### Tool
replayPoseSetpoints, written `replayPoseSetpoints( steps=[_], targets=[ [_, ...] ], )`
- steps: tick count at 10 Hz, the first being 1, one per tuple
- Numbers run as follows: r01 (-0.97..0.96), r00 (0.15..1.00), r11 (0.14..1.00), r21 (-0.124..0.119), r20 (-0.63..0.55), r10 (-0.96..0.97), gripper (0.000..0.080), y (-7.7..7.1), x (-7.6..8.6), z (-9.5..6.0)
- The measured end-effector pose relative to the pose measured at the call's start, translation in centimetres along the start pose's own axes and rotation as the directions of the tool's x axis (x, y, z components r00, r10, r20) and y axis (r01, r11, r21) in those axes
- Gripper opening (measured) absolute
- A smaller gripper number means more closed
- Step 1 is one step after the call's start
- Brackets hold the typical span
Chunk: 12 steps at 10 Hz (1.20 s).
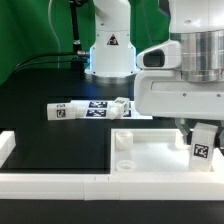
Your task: Assemble one leg
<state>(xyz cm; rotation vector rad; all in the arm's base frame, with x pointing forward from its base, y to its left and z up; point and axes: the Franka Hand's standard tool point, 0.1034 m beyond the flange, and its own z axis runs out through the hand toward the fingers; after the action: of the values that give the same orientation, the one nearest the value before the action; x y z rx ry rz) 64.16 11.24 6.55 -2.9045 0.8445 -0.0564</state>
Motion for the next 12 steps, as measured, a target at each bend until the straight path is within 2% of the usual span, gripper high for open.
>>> replayPoseSetpoints(
  steps=[1,3,4,6,8,10,11,12],
  targets=[
    [-0.125,0.992,0.992,-0.002,0.002,0.125,0.0288,0.06,-0.01,-0.01],
    [-0.414,0.91,0.91,-0.017,0.011,0.414,0.0288,0.14,-0.08,0.01],
    [-0.569,0.822,0.822,-0.021,0.013,0.569,0.0288,0.08,-0.08,0.04],
    [-0.842,0.537,0.539,-0.017,0.067,0.841,0.0288,0.03,0.23,0.06],
    [-0.933,0.357,0.36,-0.02,0.074,0.931,0.0288,-0.22,0.15,0.08],
    [-0.959,0.281,0.284,-0.025,0.072,0.957,0.0288,-0.16,0.22,0.06],
    [-0.977,0.21,0.212,-0.031,0.069,0.975,0.0288,-0.17,0.19,0.07],
    [-0.982,0.185,0.187,-0.032,0.057,0.981,0.0288,-0.16,0.15,0.07]
  ],
)
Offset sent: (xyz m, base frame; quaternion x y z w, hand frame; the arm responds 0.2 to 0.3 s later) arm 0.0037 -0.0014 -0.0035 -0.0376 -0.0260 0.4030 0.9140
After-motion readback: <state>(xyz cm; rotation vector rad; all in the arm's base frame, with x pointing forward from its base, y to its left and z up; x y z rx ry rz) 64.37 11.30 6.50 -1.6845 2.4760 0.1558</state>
